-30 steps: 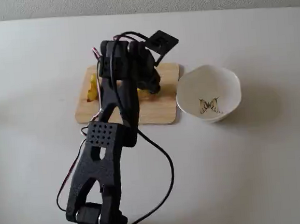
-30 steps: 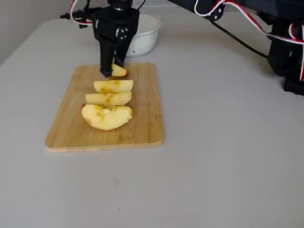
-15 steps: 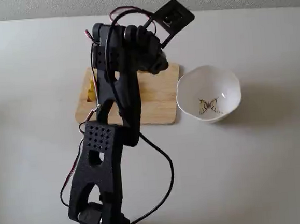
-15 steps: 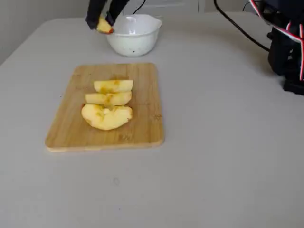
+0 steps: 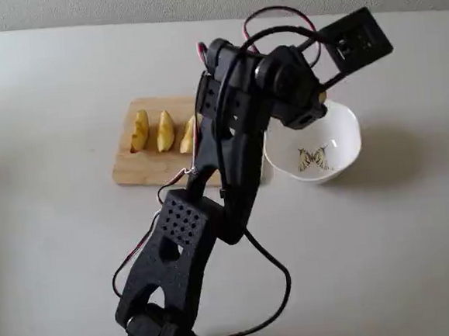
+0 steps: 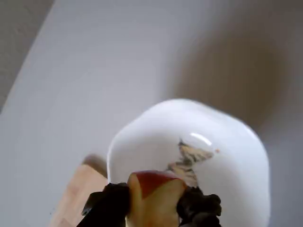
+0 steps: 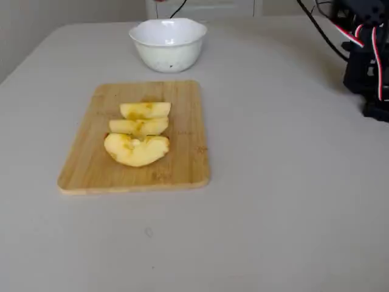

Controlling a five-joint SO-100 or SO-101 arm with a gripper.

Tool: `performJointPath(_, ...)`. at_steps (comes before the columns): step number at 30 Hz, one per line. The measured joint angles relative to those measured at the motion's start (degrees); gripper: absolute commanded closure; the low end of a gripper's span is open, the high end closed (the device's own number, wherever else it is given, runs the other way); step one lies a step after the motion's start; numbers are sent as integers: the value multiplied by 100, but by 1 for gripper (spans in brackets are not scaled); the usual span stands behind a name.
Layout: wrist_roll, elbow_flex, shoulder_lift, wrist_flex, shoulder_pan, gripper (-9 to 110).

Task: Pick up the rightmost apple slice from the cutting board and place it into the bowl

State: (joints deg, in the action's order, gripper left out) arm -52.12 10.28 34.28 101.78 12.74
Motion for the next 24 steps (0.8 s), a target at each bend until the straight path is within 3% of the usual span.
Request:
performJointPath(7,-123,0,-211,35,79,71)
performJointPath(13,-132,0,-272,35,176,60)
performJointPath(17,-185,0,-272,35,185,67)
performJointPath(24,-105,0,-255,35,167,94)
